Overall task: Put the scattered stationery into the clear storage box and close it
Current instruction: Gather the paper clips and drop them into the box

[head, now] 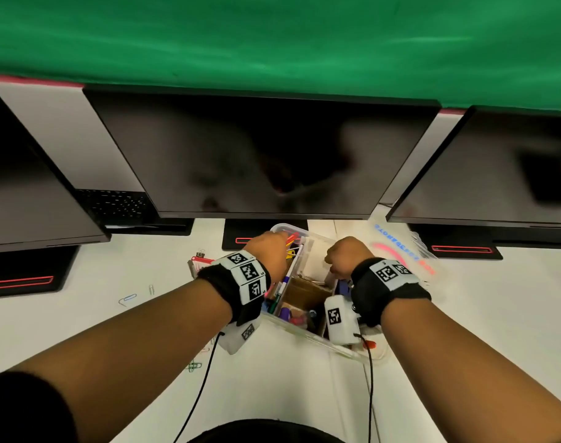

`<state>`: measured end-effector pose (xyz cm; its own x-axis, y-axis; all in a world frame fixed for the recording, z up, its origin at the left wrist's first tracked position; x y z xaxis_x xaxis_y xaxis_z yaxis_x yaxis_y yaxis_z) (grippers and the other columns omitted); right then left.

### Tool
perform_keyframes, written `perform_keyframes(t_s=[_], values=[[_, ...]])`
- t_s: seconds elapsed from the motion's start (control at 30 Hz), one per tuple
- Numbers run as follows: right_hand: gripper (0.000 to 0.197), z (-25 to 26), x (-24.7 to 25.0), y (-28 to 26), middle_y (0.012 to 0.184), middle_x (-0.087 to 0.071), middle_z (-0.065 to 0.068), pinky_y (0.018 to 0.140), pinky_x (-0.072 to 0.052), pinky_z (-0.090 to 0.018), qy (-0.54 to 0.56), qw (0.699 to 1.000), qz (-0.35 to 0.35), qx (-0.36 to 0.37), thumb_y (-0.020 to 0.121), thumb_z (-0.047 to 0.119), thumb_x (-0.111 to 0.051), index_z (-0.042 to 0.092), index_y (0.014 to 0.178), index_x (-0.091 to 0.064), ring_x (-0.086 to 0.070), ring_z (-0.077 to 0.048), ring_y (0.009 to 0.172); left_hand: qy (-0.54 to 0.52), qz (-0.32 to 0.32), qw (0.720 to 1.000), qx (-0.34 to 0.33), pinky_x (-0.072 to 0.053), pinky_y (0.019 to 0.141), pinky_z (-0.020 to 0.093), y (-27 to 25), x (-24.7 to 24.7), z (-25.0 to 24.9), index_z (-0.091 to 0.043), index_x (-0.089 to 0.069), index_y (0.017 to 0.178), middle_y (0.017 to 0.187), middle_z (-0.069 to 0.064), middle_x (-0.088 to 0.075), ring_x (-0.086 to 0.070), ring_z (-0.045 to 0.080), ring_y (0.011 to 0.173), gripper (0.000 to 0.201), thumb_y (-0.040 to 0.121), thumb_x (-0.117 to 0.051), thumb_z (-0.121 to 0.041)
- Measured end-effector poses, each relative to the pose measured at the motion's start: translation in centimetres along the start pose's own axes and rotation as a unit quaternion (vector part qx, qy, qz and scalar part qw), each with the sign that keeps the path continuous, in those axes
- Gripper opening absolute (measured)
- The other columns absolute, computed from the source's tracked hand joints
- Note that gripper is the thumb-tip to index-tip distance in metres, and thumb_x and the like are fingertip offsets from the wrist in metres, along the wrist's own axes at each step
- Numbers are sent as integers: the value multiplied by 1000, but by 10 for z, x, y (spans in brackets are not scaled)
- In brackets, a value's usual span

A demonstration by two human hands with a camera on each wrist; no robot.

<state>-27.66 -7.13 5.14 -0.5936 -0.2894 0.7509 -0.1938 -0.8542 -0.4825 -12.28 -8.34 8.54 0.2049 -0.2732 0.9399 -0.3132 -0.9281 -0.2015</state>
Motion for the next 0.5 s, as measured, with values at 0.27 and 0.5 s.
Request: perform_keyframes(t_s=[0.27, 0.5], values=[[24, 2, -39, -81, 101, -67, -4, 81, -51, -29, -148, 968, 55, 197, 81, 31, -64, 15, 97, -71, -62, -19, 91, 105, 45, 991, -62, -53, 91, 39, 20, -26, -51, -8, -50, 126, 122, 13, -59, -62, 28, 107, 34, 92, -45, -12], [56, -19, -86, -108, 145, -39, -1, 109, -35, -29, -191, 936, 102, 278, 85, 18, -59, 16, 138, -43, -41, -21, 130, 140, 101, 978, -115, -50, 96, 37, 24, -46, -77, -7, -52, 123, 125, 16, -56, -60, 29, 109, 30, 95, -45, -11]])
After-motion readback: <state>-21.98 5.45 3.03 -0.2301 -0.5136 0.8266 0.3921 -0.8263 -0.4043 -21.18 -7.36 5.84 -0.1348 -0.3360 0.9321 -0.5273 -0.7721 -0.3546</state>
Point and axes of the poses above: each hand's wrist, its own y-axis towards the middle knuckle, its own x-axis out of the back of the hand, z = x × y, the point moved 10 cm from there along y, towards the middle knuckle
